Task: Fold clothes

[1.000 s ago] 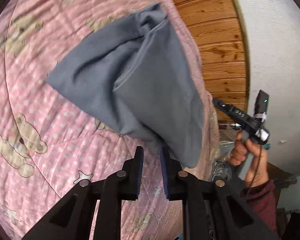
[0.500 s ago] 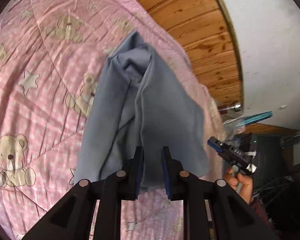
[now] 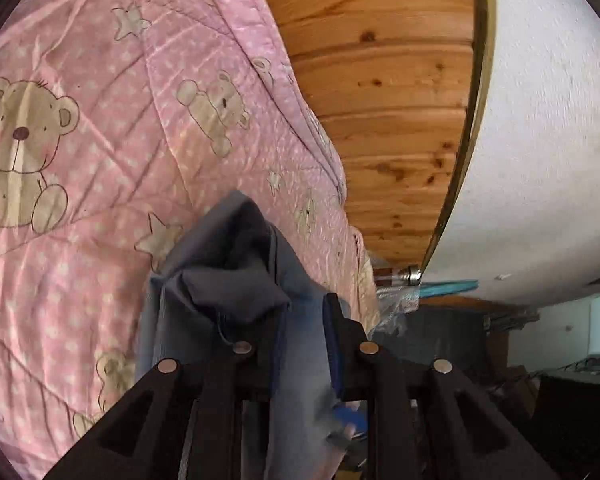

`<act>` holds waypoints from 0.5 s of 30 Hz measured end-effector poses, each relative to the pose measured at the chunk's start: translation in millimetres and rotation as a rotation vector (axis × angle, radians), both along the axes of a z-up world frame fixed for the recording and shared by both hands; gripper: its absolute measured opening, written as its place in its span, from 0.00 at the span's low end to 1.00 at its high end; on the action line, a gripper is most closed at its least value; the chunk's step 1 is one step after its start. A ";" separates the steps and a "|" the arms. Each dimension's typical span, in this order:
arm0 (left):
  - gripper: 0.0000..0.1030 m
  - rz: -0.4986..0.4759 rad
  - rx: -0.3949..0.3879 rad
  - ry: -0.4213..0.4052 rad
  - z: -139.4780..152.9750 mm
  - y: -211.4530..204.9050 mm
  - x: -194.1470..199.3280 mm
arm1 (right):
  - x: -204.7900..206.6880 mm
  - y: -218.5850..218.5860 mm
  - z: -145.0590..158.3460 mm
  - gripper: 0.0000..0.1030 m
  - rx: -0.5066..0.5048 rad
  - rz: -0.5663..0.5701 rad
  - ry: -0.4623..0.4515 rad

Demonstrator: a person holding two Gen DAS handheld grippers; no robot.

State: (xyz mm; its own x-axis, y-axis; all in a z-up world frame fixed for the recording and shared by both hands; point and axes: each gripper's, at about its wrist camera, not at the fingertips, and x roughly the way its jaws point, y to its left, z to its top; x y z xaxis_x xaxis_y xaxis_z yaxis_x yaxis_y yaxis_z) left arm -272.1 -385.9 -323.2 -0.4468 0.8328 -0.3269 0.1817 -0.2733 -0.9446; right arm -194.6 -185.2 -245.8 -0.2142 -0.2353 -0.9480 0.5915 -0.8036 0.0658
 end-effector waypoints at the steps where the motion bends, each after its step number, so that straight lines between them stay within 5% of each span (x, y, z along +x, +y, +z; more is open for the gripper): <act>1: 0.20 0.048 0.036 -0.015 -7.7 -6.6 -2.5 | 11.3 -6.9 -6.9 0.30 0.039 0.022 0.039; 6: 0.19 0.121 0.080 -0.064 -29.8 -14.9 -14.8 | 23.6 -3.7 -12.1 0.28 0.031 0.035 0.058; 9: 0.19 0.103 0.036 -0.073 -19.7 -14.2 -20.3 | 12.5 22.5 8.8 0.27 -0.117 0.010 -0.058; 13: 0.20 0.075 -0.128 0.039 43.4 -26.0 0.3 | -14.6 125.8 76.7 0.28 -0.310 -0.269 0.068; 15: 0.20 0.048 -0.180 0.125 80.6 -22.5 18.0 | -36.7 184.9 77.2 0.28 -0.282 -0.437 0.119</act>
State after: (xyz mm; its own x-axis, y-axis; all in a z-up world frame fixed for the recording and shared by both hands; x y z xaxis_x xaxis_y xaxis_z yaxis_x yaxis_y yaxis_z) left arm -254.1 -408.3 -242.6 -0.5314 0.7425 -0.4078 0.0829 -0.4336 -0.8973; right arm -231.2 -0.3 -168.6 -0.4514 -0.3419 -0.8242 0.2222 -0.9376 0.2673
